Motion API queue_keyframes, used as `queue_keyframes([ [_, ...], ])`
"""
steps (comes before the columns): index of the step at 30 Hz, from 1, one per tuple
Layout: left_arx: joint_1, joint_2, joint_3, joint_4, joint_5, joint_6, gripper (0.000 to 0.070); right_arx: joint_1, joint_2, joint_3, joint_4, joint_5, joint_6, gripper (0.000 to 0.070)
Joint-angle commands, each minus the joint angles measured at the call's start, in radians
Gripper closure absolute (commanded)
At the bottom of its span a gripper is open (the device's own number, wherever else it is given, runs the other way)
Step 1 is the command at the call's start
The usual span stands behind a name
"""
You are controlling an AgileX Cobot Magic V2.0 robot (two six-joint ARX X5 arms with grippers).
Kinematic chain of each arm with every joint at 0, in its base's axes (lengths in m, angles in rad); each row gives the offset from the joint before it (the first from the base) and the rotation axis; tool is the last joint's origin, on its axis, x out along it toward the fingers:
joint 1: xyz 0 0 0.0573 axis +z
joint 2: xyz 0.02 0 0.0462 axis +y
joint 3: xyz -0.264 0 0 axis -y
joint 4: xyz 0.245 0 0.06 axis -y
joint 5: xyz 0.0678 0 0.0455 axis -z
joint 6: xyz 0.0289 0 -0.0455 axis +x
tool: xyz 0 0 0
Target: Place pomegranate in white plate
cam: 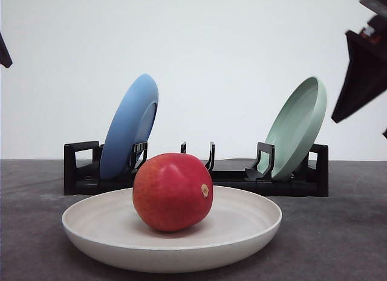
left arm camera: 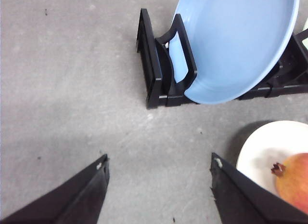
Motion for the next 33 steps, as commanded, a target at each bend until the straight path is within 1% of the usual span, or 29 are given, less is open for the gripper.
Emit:
queue_keyframes([
  [1, 0.0, 0.005, 0.009, 0.005, 0.005, -0.005, 0.0307, 0.002, 0.003, 0.004, 0.028, -0.004, 0.026, 0.0075],
  [4, 0.0, 0.005, 0.009, -0.011, 0.005, 0.006, 0.0307, 0.002, 0.002, 0.004, 0.036, 0.003, 0.016, 0.0082],
  [5, 0.0, 0.004, 0.009, -0.018, 0.005, 0.006, 0.0314, 0.002, 0.002, 0.004, 0.037, 0.005, 0.015, 0.0145],
  [6, 0.0, 0.004, 0.009, -0.023, 0.005, 0.007, 0.0375, 0.001, 0.002, 0.005, 0.036, 0.007, 0.015, 0.0283],
  [7, 0.0, 0.004, 0.009, -0.026, 0.005, 0.008, 0.0504, 0.0, 0.002, 0.005, 0.036, 0.009, 0.016, 0.0514],
  [8, -0.001, 0.004, 0.009, -0.033, 0.006, 0.006, 0.0628, 0.0, 0.002, 0.005, 0.037, 0.01, 0.013, 0.0638],
  [9, -0.001, 0.004, 0.009, -0.04, 0.006, 0.004, 0.07, 0.0, 0.002, 0.005, 0.039, 0.011, 0.012, 0.0694],
  [11, -0.001, 0.004, 0.009, -0.05, 0.005, 0.003, 0.07, 0.0, 0.002, 0.005, 0.045, 0.008, 0.013, 0.0678],
  [28, -0.001, 0.0, 0.009, -0.041, 0.005, 0.003, 0.07, 0.0, 0.002, 0.005, 0.059, 0.005, 0.013, 0.0678],
  [31, 0.001, -0.047, -0.019, -0.007, 0.005, 0.036, 0.07, 0.0, 0.002, 0.005, 0.059, 0.005, 0.012, 0.0678],
  [33, 0.004, -0.098, -0.063, 0.037, 0.004, 0.038, 0.07, 0.0, 0.002, 0.005, 0.059, 0.005, 0.013, 0.0678],
])
